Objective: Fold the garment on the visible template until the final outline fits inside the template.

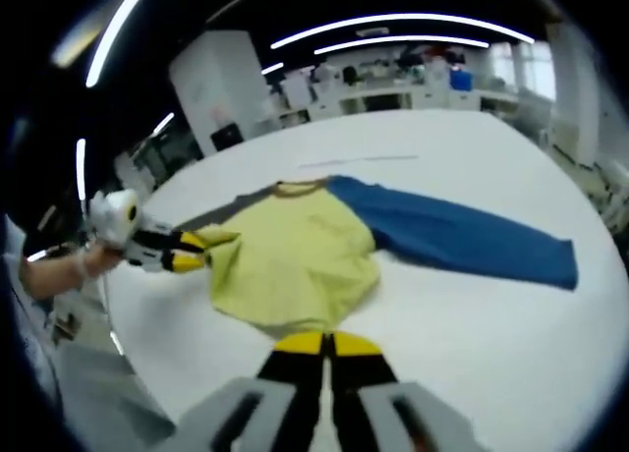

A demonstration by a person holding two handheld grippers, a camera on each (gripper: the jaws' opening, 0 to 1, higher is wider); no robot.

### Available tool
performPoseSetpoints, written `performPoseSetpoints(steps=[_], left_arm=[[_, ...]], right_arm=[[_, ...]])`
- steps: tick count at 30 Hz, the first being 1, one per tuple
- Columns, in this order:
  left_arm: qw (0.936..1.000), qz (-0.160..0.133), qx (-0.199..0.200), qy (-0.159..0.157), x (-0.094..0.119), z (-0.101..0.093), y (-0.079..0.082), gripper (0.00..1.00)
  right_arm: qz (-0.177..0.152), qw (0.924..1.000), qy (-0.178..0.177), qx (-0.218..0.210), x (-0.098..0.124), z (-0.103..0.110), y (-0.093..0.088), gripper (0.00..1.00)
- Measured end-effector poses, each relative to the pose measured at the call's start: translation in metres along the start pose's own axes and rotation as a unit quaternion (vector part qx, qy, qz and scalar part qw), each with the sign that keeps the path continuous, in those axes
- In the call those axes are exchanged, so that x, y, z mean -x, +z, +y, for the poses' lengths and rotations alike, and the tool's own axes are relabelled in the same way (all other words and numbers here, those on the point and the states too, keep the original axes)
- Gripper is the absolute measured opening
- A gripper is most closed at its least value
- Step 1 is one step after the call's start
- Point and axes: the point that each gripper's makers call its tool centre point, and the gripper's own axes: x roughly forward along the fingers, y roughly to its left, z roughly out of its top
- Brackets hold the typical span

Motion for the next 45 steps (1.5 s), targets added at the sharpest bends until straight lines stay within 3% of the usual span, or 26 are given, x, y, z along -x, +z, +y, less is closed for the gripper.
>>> performPoseSetpoints(steps=[10,14,21,29,45], left_arm=[[0.9970,-0.017,0.067,0.035,-0.006,0.005,0.001,0.11],[0.9957,-0.019,0.075,0.051,-0.006,0.009,0.002,0.02],[0.9970,-0.012,0.052,0.056,0.002,0.013,-0.004,0.00],[0.9989,0.012,-0.001,0.046,0.027,0.014,-0.023,0.00],[0.9941,0.079,-0.071,0.023,0.089,-0.022,-0.065,0.00]], right_arm=[[0.003,1.0000,0.000,-0.001,0.000,0.002,-0.003,0.00],[0.003,1.0000,0.000,-0.001,-0.001,0.001,-0.003,0.00],[0.004,1.0000,0.002,0.001,0.000,0.005,-0.003,0.00],[0.009,0.9999,0.010,0.011,0.002,0.008,-0.005,0.00],[0.039,0.9975,0.031,0.051,0.020,0.024,-0.024,0.00]])
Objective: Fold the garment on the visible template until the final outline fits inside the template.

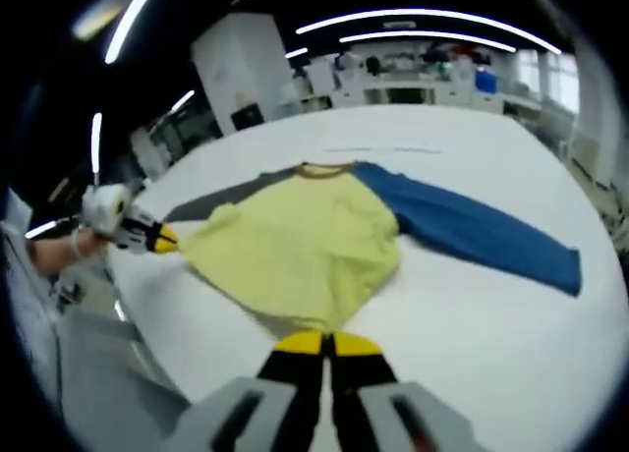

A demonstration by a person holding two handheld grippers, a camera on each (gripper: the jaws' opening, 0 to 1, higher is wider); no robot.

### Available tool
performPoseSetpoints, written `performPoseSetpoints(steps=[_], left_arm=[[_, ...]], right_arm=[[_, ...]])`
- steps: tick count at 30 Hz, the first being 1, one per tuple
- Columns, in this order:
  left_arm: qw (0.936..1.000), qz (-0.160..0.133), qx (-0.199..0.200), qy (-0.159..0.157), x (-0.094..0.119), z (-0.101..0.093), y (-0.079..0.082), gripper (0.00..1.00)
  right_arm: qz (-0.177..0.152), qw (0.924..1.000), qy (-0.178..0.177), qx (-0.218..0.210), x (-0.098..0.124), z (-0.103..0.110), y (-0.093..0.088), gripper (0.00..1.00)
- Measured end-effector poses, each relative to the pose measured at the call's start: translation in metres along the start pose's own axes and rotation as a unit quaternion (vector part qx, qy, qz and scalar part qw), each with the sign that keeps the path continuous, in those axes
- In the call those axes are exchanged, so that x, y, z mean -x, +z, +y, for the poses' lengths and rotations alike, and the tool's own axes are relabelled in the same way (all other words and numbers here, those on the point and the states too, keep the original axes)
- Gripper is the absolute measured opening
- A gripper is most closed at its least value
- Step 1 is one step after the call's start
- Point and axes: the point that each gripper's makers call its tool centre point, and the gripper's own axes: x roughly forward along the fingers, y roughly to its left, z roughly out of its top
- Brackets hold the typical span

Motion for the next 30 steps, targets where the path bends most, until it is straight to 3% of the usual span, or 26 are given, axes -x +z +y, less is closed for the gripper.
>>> performPoseSetpoints(steps=[10,16,24,30], left_arm=[[0.9993,0.025,-0.007,-0.026,0.014,-0.025,-0.017,0.00],[0.9983,0.034,-0.004,-0.047,0.020,-0.046,-0.020,0.00],[0.9942,0.063,-0.012,-0.086,0.026,-0.083,-0.024,0.00],[0.9908,0.081,0.011,-0.108,0.028,-0.102,-0.032,0.00]], right_arm=[[0.040,0.9982,0.004,0.045,0.009,0.005,-0.025,0.00],[0.068,0.9947,0.005,0.078,0.016,0.006,-0.042,0.00],[0.107,0.9860,0.001,0.128,0.021,0.004,-0.061,0.00],[0.128,0.9773,0.003,0.169,0.021,0.004,-0.074,0.00]])
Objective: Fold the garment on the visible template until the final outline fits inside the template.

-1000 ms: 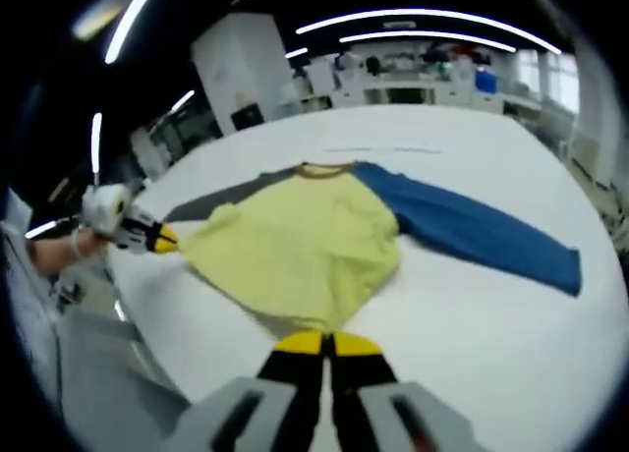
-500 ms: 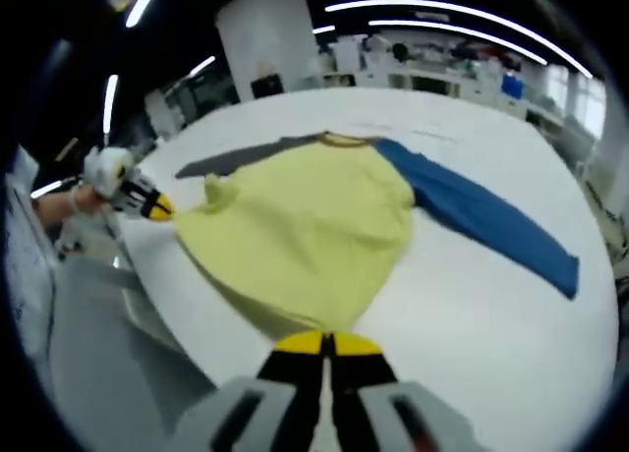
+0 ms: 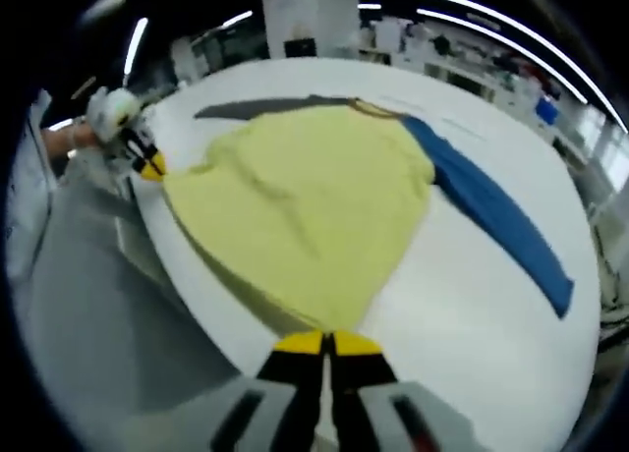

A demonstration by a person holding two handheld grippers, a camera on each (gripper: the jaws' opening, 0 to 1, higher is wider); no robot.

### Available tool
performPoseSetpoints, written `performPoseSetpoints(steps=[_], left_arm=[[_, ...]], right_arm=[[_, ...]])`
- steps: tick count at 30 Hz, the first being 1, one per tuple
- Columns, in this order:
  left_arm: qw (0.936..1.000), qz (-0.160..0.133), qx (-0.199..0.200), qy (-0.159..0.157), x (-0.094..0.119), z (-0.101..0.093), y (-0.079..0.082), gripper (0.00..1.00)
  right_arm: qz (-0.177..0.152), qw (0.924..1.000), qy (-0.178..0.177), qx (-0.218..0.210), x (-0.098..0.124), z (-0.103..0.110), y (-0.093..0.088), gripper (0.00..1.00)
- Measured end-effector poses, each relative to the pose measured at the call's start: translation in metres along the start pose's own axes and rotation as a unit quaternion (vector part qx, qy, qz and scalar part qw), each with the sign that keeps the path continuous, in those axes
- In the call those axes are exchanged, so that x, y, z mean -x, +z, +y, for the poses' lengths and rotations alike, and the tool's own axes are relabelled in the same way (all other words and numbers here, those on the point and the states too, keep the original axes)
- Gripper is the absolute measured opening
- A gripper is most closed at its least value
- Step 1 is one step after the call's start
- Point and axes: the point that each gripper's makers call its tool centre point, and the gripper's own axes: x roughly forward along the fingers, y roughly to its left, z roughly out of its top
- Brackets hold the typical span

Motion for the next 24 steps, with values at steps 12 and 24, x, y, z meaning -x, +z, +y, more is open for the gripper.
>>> performPoseSetpoints(steps=[12,24], left_arm=[[0.9994,0.030,0.010,-0.014,-0.004,-0.013,-0.004,0.00],[0.9989,0.046,0.006,-0.004,-0.006,-0.013,-0.009,0.00]], right_arm=[[0.033,0.9993,0.003,0.020,-0.017,-0.005,-0.024,0.00],[0.046,0.9982,0.019,0.035,-0.021,-0.004,-0.027,0.00]])
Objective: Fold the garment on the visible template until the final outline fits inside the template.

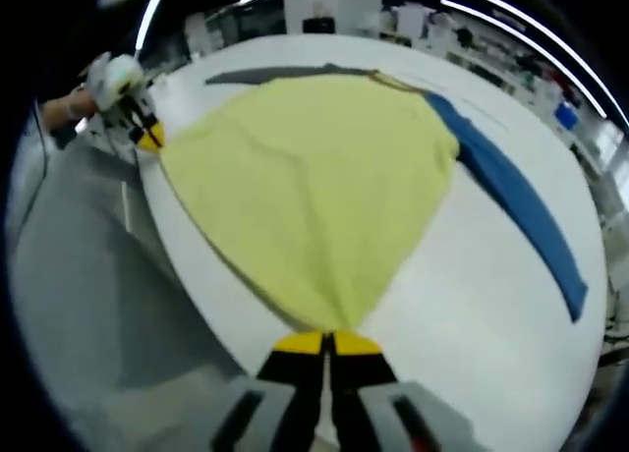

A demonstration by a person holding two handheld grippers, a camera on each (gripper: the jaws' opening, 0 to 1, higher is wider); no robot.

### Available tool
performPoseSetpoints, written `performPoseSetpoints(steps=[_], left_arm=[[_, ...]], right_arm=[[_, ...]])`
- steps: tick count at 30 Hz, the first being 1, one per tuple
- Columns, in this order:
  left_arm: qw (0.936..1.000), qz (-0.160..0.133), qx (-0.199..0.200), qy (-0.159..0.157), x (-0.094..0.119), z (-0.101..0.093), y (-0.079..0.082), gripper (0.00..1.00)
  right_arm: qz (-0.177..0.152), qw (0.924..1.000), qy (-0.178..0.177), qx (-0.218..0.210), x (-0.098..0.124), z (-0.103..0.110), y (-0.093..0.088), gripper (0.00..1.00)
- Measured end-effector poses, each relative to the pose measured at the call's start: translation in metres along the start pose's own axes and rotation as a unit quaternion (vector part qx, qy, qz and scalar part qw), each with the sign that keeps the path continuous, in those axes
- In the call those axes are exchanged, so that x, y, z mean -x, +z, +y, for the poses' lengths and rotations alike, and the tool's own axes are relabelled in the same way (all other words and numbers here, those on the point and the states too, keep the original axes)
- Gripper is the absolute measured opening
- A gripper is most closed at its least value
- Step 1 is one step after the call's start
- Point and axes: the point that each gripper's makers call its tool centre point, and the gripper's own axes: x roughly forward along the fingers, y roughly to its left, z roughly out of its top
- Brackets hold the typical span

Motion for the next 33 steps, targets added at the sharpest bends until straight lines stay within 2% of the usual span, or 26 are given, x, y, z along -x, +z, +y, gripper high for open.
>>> performPoseSetpoints(steps=[4,10,15,22,23,25,27,29,30,32,33], left_arm=[[0.9999,0.013,-0.003,0.008,-0.002,0.000,-0.001,0.00],[0.9989,0.020,0.038,0.019,-0.001,0.001,-0.004,0.00],[0.9967,0.017,0.073,0.032,0.000,0.001,-0.005,0.00],[0.9927,0.003,0.111,0.047,0.000,-0.002,-0.005,0.03],[0.9902,-0.003,0.130,0.050,0.000,-0.004,-0.003,0.04],[0.9898,-0.008,0.135,0.046,0.001,-0.008,-0.002,0.09],[0.9859,-0.020,0.161,0.041,0.001,-0.016,0.001,0.17],[0.9826,-0.032,0.179,0.039,0.001,-0.020,0.002,0.26],[0.9786,-0.039,0.197,0.042,0.000,-0.021,0.003,0.30],[0.9776,-0.049,0.200,0.045,0.005,-0.024,0.006,0.40],[0.9745,-0.062,0.209,0.051,0.008,-0.022,0.008,0.44]], right_arm=[[0.002,0.9999,0.013,0.011,-0.001,0.000,0.000,0.00],[-0.017,0.9994,0.026,0.014,0.000,0.004,-0.001,0.00],[-0.046,0.9982,0.030,0.023,0.000,0.008,0.000,0.00],[-0.052,0.9975,0.047,0.014,0.000,0.012,0.000,0.03],[-0.053,0.9971,0.053,0.013,0.000,0.014,0.000,0.05],[-0.056,0.9964,0.063,0.012,0.001,0.017,0.001,0.08],[-0.059,0.9952,0.077,0.011,0.002,0.022,0.001,0.14],[-0.061,0.9927,0.102,-0.016,0.006,0.031,0.002,0.22],[-0.063,0.9917,0.110,-0.020,0.007,0.033,0.003,0.28],[-0.070,0.9892,0.127,-0.026,0.012,0.039,0.003,0.42],[-0.072,0.9856,0.148,-0.039,0.018,0.045,0.003,0.50]])
